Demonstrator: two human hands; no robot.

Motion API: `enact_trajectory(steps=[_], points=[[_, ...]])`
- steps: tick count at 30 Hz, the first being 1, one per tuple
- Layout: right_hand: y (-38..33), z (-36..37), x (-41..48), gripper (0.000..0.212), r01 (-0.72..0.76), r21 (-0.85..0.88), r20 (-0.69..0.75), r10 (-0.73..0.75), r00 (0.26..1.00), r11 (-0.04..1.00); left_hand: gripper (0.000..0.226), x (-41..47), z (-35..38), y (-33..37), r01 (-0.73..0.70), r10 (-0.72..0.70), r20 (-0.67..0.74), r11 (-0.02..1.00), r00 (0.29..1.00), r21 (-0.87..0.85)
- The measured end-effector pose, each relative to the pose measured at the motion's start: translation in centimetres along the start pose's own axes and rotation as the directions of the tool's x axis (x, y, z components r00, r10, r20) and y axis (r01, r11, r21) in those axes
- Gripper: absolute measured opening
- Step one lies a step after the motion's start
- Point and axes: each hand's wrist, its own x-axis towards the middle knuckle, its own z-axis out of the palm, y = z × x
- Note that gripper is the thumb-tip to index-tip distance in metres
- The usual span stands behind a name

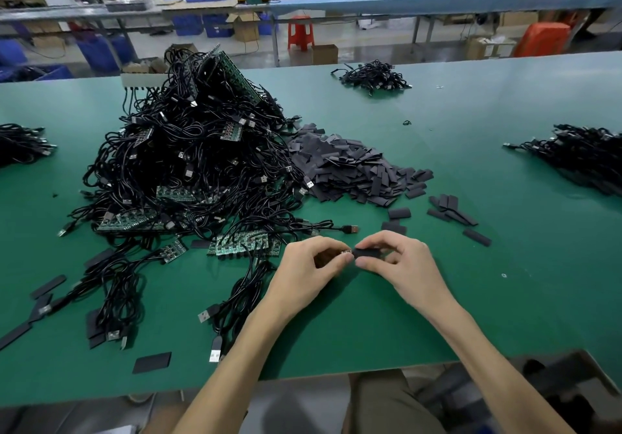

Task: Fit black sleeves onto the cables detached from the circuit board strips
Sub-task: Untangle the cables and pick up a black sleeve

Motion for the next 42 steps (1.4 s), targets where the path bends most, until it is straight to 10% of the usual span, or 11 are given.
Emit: enact_trajectory(steps=[20, 42], points=[[-0.4, 0.5, -0.4, 0.020, 0.185, -0.139, -0.048, -0.193, 0.980, 0.973, 0.015, 0.2, 0.1, -1.0, 0.148, -0.104, 0.135, 0.913, 0.985, -0.379], [0.2, 0.7, -0.4, 0.020, 0.143, -0.159, -0.053, -0.153, 0.987, 0.977, 0.012, -0.4, 0.1, -1.1, 0.035, -0.034, 0.007, 0.985, 0.999, -0.171]])
